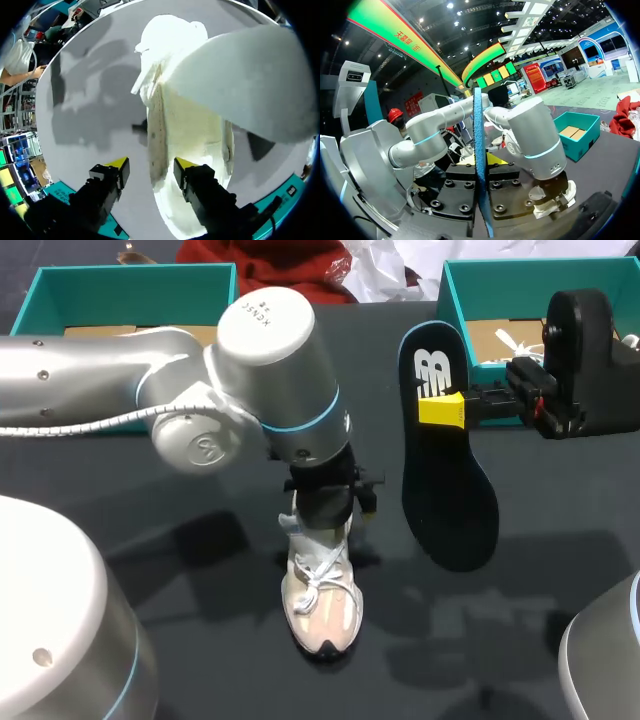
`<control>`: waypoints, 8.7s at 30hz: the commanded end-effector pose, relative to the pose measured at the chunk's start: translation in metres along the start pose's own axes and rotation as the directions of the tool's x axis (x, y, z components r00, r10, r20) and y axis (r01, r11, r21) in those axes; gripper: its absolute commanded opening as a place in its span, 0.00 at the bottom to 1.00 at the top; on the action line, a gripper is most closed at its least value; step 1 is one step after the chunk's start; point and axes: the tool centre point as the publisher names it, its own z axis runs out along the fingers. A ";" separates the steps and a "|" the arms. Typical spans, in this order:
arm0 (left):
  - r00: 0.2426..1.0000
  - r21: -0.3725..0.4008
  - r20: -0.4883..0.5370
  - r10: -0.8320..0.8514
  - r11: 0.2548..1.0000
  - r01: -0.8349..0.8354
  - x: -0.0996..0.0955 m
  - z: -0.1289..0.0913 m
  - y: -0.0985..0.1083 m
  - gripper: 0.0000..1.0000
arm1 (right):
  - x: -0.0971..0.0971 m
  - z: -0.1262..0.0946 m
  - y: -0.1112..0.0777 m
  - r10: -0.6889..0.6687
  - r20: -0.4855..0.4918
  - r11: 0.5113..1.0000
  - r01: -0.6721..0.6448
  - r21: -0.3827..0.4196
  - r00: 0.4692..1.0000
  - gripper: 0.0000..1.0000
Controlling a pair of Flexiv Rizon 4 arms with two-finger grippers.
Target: Take the shoe out of the shoebox, open the shoe tongue, remove and reinsert the insole, then place the shoe into the shoebox
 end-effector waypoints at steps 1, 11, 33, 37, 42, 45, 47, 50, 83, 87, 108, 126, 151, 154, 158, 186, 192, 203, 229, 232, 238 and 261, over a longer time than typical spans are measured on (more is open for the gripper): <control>0.997 -0.082 0.070 -0.016 0.996 0.022 0.010 -0.039 -0.005 0.88 | 0.000 0.002 -0.001 0.000 0.001 1.000 0.000 -0.001 1.000 0.00; 0.945 -0.222 0.326 -0.008 0.971 0.085 -0.009 -0.119 0.013 1.00 | 0.000 0.002 -0.001 0.000 0.001 1.000 0.000 -0.001 1.000 0.00; 0.768 -0.038 0.636 -0.067 0.992 0.118 -0.010 -0.157 0.028 1.00 | 0.000 0.002 -0.001 0.000 0.001 1.000 0.000 -0.001 1.000 0.00; 0.716 -0.014 0.690 -0.103 0.988 0.156 -0.019 -0.170 0.032 1.00 | 0.000 0.002 -0.001 0.000 0.001 1.000 0.000 -0.001 1.000 0.00; 0.718 0.003 0.682 -0.138 0.983 0.186 -0.022 -0.181 0.041 1.00 | 0.000 0.002 -0.001 0.000 0.001 1.000 0.000 -0.001 1.000 0.00; 0.718 0.003 0.682 -0.138 0.983 0.186 -0.022 -0.181 0.041 1.00 | 0.000 0.002 -0.001 0.000 0.001 1.000 0.000 -0.001 1.000 0.00; 0.718 0.003 0.682 -0.138 0.983 0.186 -0.022 -0.181 0.041 1.00 | 0.000 0.002 -0.001 0.000 0.001 1.000 0.000 -0.001 1.000 0.00; 0.693 0.000 0.707 -0.138 0.981 0.196 -0.024 -0.180 0.040 1.00 | 0.000 0.002 -0.001 0.000 0.001 1.000 0.000 -0.001 1.000 0.00; 0.341 0.018 0.936 -0.086 0.980 0.198 -0.018 -0.239 0.057 1.00 | -0.102 -0.011 0.035 0.251 -0.021 0.966 -0.251 -0.063 0.968 0.00; 0.341 0.018 0.936 -0.086 0.980 0.198 -0.018 -0.239 0.057 1.00 | -0.102 -0.011 0.035 0.251 -0.021 0.966 -0.251 -0.063 0.968 0.00; 0.324 0.021 0.943 -0.077 0.985 0.173 -0.019 -0.237 0.057 1.00 | -0.185 -0.010 0.030 0.579 0.003 0.812 -0.576 -0.093 0.815 0.00; 0.275 -0.010 0.961 -0.017 0.995 0.095 -0.036 -0.243 0.067 1.00 | -0.233 0.026 0.031 0.765 -0.027 0.643 -0.765 -0.045 0.644 0.00; 0.294 -0.041 0.956 0.006 0.992 0.115 -0.061 -0.231 0.086 0.46 | -0.265 0.056 0.008 0.918 -0.069 0.389 -0.921 -0.033 0.391 0.00; 0.300 -0.040 0.954 0.004 0.993 0.114 -0.063 -0.229 0.087 0.45 | -0.266 0.058 0.010 0.920 -0.069 0.383 -0.923 -0.036 0.385 0.00; 0.303 -0.036 0.953 0.000 0.993 0.114 -0.064 -0.227 0.088 0.40 | -0.267 0.058 0.010 0.921 -0.072 0.380 -0.924 -0.039 0.382 0.00; 0.326 -0.028 0.945 -0.014 0.992 0.123 -0.065 -0.217 0.089 0.00 | -0.267 0.059 0.005 0.925 -0.094 0.364 -0.929 -0.064 0.368 0.15; 0.339 -0.037 0.941 -0.010 0.991 0.132 -0.052 -0.223 0.085 0.00 | -0.263 0.051 0.005 0.909 -0.105 0.398 -0.915 -0.061 0.403 1.00; 0.311 0.085 0.941 -0.136 0.981 0.172 -0.014 -0.229 0.065 0.00 | -0.244 0.026 -0.008 0.873 -0.116 0.477 -0.879 0.004 0.473 1.00; 0.018 0.910 0.409 -0.912 0.410 0.068 -0.001 -0.256 0.057 0.00 | -0.239 0.018 -0.013 0.866 -0.115 0.489 -0.872 -0.008 0.487 1.00; 0.030 0.877 0.471 -0.881 0.472 0.095 -0.001 -0.262 0.056 0.00 | -0.239 0.018 -0.013 0.866 -0.115 0.489 -0.872 -0.008 0.487 1.00; 0.030 0.877 0.471 -0.881 0.472 0.095 -0.001 -0.262 0.056 0.00 | -0.239 0.018 -0.013 0.866 -0.115 0.489 -0.872 -0.008 0.487 1.00; -0.141 0.948 -0.257 -0.956 -0.278 0.153 -0.005 -0.277 0.045 0.00 | -0.239 0.018 -0.013 0.866 -0.115 0.489 -0.872 -0.008 0.487 1.00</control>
